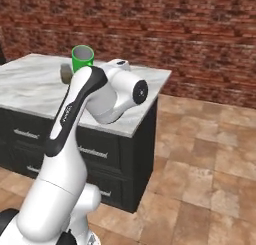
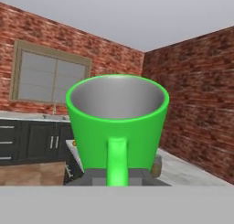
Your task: Open the cabinet directly in front. Then move the beer and the mug to the dining counter with the jar on it.
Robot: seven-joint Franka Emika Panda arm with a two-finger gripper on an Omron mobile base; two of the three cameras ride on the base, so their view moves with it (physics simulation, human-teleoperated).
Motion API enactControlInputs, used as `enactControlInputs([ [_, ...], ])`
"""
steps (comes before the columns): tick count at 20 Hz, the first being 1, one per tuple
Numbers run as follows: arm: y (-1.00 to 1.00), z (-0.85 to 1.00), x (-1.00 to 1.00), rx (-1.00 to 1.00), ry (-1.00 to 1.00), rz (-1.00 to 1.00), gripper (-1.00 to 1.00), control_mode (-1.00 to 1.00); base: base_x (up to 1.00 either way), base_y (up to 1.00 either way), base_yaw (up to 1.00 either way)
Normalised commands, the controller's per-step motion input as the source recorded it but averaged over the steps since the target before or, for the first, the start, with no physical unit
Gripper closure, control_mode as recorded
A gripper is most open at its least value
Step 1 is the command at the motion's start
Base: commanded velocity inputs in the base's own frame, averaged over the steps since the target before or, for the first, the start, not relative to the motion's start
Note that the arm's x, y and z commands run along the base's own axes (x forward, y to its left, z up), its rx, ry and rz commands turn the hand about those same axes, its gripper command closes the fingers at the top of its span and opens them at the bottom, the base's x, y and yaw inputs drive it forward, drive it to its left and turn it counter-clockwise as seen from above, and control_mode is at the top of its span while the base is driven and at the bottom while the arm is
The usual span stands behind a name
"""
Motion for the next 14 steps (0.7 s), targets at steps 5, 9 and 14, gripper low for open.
enactControlInputs([
  [5, 0.00, 0.00, 0.00, 0.00, 0.00, 0.00, 1.00, 1.00, 0.39, 1.00, -0.32],
  [9, 0.00, 0.00, 0.00, 0.00, 0.00, 0.00, 1.00, 1.00, 0.73, 0.66, -0.16],
  [14, 0.00, 0.00, 0.00, 0.00, 0.00, 0.00, 1.00, 1.00, 0.96, 0.00, 0.00],
])
